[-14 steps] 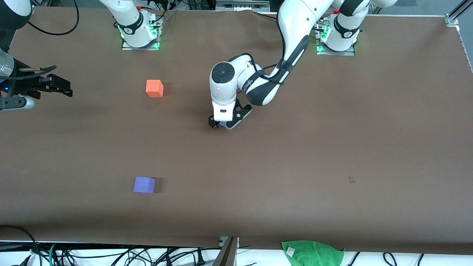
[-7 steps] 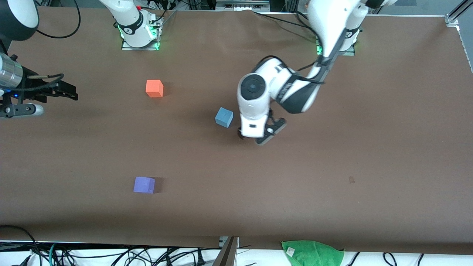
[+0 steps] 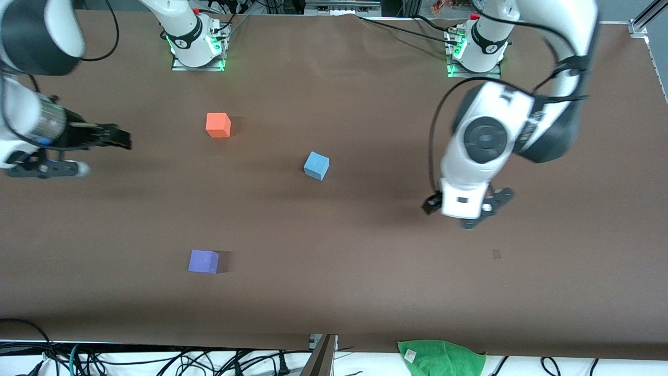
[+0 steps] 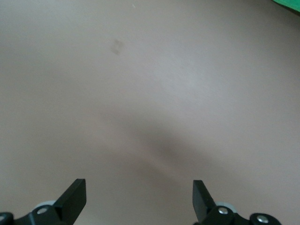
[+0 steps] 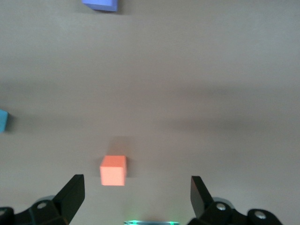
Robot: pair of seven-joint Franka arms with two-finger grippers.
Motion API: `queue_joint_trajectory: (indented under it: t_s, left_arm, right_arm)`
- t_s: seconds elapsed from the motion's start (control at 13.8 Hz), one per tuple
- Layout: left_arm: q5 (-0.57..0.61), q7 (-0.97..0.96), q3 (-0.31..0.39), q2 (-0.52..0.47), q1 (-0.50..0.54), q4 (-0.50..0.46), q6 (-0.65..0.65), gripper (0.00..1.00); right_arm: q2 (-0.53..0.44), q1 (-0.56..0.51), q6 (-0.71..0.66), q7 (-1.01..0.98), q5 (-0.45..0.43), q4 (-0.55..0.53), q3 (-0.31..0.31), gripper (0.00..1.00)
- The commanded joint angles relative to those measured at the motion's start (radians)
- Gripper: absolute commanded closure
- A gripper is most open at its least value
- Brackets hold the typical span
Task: Place blue block between orange and purple blocks
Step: 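Lower the right gripper onto the light-blue cube while the left gripper retracts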
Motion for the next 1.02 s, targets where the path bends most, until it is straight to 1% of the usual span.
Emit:
queue_joint_trajectory:
  t_s: [0.0,0.15,0.36,0.44,0.51,0.58,0.73,0.8,0.95]
  left_arm:
    - [0.002,0.178,-0.022,-0.146,0.095,-0.164,0.036,0.0]
    - [-0.05,0.339,-0.022,-0.196,0.167,-0.21,0.077,0.0]
    - [-0.06,0.543,-0.022,-0.276,0.267,-0.282,0.077,0.0]
    - [-0.088,0.638,-0.025,-0.317,0.319,-0.327,0.079,0.0]
    - [-0.142,0.743,-0.025,-0.362,0.357,-0.356,0.077,0.0]
    - [-0.158,0.832,-0.013,-0.402,0.374,-0.381,0.065,0.0]
    - [-0.167,0.946,0.026,-0.456,0.395,-0.378,-0.017,0.0]
    - [-0.168,0.973,0.035,-0.479,0.395,-0.373,-0.054,0.0]
    - [-0.168,1.0,0.037,-0.487,0.401,-0.344,-0.084,0.0]
  right_arm:
    - [0.061,0.135,0.052,0.231,-0.001,0.01,-0.001,0.0]
    - [0.087,0.211,0.112,0.364,-0.001,-0.001,-0.001,0.0]
    - [0.146,0.314,0.193,0.5,0.001,-0.004,-0.001,0.0]
    - [0.172,0.346,0.224,0.577,0.001,-0.005,-0.001,0.0]
    - [0.193,0.377,0.258,0.647,0.001,-0.008,-0.001,0.0]
    - [0.215,0.403,0.294,0.709,0.001,-0.013,-0.001,0.0]
    - [0.261,0.465,0.374,0.833,0.001,-0.019,-0.001,0.0]
    - [0.285,0.497,0.412,0.906,0.001,-0.019,-0.001,0.0]
    - [0.334,0.566,0.478,1.014,0.001,-0.019,-0.001,0.0]
